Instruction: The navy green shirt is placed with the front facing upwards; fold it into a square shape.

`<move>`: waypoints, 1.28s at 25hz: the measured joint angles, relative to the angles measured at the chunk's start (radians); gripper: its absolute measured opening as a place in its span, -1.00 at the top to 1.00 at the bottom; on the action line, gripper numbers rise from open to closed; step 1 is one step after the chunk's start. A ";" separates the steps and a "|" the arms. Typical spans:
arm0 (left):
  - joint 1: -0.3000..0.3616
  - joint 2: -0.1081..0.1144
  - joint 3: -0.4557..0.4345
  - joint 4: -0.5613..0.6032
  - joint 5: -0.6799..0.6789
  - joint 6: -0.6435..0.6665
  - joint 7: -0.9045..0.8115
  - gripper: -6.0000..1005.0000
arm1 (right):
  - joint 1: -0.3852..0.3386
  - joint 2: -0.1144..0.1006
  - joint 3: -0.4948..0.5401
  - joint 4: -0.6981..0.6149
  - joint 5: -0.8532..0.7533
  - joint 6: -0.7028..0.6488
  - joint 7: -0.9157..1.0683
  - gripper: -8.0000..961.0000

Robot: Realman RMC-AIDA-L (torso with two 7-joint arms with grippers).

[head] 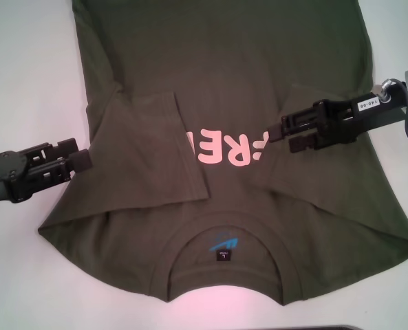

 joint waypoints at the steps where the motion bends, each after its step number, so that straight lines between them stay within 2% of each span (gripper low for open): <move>1: 0.000 0.000 0.000 0.000 0.000 0.000 0.000 -0.25 | 0.001 0.000 0.000 0.000 0.003 -0.006 -0.002 -0.51; 8: -0.002 0.002 0.000 -0.002 -0.001 -0.010 -0.001 -0.25 | -0.026 -0.010 0.015 -0.005 0.021 -0.021 -0.058 -0.51; 11: -0.004 0.004 0.000 -0.003 -0.001 -0.013 -0.001 -0.25 | -0.066 -0.012 0.055 -0.021 0.119 -0.032 -0.224 -0.51; 17: -0.018 0.013 0.000 -0.007 -0.001 -0.008 -0.047 -0.25 | -0.165 0.011 0.098 0.000 0.389 -0.016 -0.650 -0.54; 19: -0.024 0.017 0.000 -0.009 -0.001 -0.004 -0.069 -0.25 | -0.178 0.009 0.110 0.020 0.421 -0.012 -0.699 -0.55; 22: -0.031 0.019 0.000 -0.015 -0.001 0.001 -0.097 -0.25 | -0.187 -0.005 0.117 0.018 0.432 -0.075 -0.752 -0.57; 23: -0.034 0.020 0.000 -0.019 -0.001 0.001 -0.102 -0.25 | -0.194 -0.005 0.117 0.001 0.432 -0.109 -0.781 -0.67; 25: -0.037 0.020 0.000 -0.022 -0.001 0.002 -0.105 -0.25 | -0.211 0.005 0.117 -0.041 0.431 -0.152 -0.836 -0.87; 27: -0.039 0.020 0.000 -0.023 -0.001 0.005 -0.106 -0.25 | -0.233 0.026 0.119 -0.090 0.431 -0.162 -0.868 -0.88; 29: -0.040 0.020 0.000 -0.024 -0.001 0.007 -0.106 -0.25 | -0.249 0.038 0.119 -0.116 0.431 -0.160 -0.871 -0.90; 32: -0.045 0.018 0.000 -0.024 -0.001 0.009 -0.107 -0.25 | -0.255 0.036 0.112 -0.118 0.423 -0.175 -0.879 -0.91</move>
